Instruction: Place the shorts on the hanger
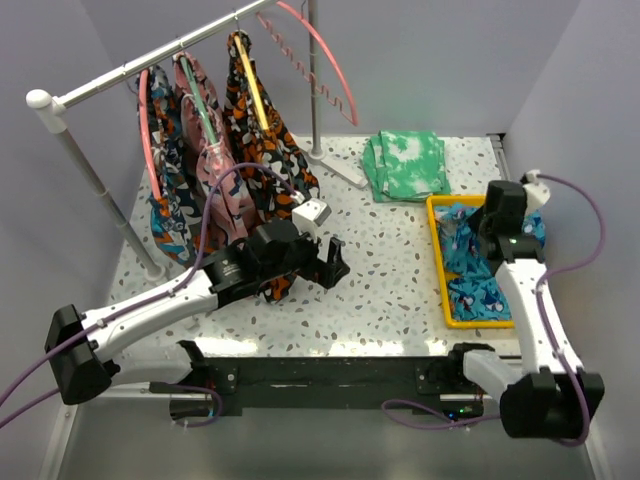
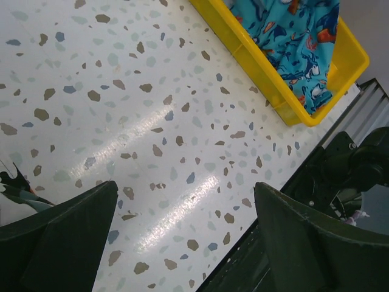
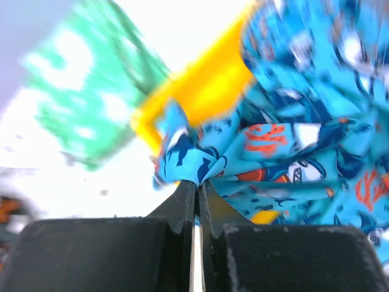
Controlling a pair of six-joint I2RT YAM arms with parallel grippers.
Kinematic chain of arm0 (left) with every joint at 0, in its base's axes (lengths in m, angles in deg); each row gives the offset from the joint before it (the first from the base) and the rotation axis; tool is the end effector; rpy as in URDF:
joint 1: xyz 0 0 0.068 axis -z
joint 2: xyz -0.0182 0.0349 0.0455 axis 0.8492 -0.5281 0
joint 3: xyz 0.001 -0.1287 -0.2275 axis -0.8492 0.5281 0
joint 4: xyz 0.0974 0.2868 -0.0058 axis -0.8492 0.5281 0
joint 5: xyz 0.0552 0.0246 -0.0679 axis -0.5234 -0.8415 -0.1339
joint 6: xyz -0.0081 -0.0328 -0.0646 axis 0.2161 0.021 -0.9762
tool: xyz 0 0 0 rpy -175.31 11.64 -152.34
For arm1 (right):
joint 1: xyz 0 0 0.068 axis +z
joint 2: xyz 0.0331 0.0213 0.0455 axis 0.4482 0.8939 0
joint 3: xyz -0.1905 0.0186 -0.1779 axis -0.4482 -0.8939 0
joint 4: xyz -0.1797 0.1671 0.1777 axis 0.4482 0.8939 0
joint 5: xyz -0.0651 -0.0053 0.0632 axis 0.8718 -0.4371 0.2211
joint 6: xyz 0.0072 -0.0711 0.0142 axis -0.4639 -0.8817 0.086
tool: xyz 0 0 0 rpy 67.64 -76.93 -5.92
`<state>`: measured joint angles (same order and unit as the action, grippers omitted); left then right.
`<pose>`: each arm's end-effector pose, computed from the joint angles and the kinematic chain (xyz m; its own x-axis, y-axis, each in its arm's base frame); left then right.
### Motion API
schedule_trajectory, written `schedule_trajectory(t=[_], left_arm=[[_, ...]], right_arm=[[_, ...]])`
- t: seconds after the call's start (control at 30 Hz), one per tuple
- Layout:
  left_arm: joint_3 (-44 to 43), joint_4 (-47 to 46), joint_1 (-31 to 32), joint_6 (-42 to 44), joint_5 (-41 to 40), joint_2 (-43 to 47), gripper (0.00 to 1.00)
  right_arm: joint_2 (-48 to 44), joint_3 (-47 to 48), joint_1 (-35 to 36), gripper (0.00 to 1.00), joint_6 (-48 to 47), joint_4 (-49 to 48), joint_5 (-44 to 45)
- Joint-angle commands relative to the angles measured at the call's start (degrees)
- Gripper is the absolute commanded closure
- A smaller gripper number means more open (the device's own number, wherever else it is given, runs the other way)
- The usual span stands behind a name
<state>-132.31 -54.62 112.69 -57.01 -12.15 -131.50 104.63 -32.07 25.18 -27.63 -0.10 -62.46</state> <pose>0.1971 -0.2731 0.2833 -0.5913 0.0556 -0.8045 0.5913 0.7082 -0.3857 0.2936 -0.0305 0.2911 -0.2347 0.5677 -0.7890 0.6089 0.7186 0.3359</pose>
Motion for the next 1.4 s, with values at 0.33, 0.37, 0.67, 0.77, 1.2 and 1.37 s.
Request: schedule_trajectory(t=[0.33, 0.37, 0.67, 0.77, 1.2, 1.37], left_arm=[[-3.35, -2.61, 0.28, -2.79, -7.01, 4.12, 0.0], [-3.62, -2.44, 0.36, -2.7, -7.1, 4.12, 0.0], [-5.29, -1.65, 0.28, -2.09, -8.24, 6.49, 0.0], [-5.99, -0.59, 0.28, -2.26, -10.61, 7.28, 0.01], [-5.11, 0.64, 0.19, -5.34, -15.99, 5.45, 0.0], [-4.76, -0.77, 0.19, -5.34, -12.99, 2.36, 0.0]], right_arm=[[-1.58, 43.43, -0.13, 1.0, -2.9, 12.07, -23.78], [-0.69, 45.63, -0.13, 1.0, -2.54, 12.16, -25.71], [1.88, 44.18, 4.42, 1.0, 5.64, 2.07, -36.38], [1.95, 34.77, 17.85, 1.0, 3.27, -0.31, -26.02], [-2.27, 5.64, 33.62, 0.15, 0.72, 3.96, 1.74], [-1.91, 6.9, 20.68, 0.07, -0.6, 11.72, 8.2]])
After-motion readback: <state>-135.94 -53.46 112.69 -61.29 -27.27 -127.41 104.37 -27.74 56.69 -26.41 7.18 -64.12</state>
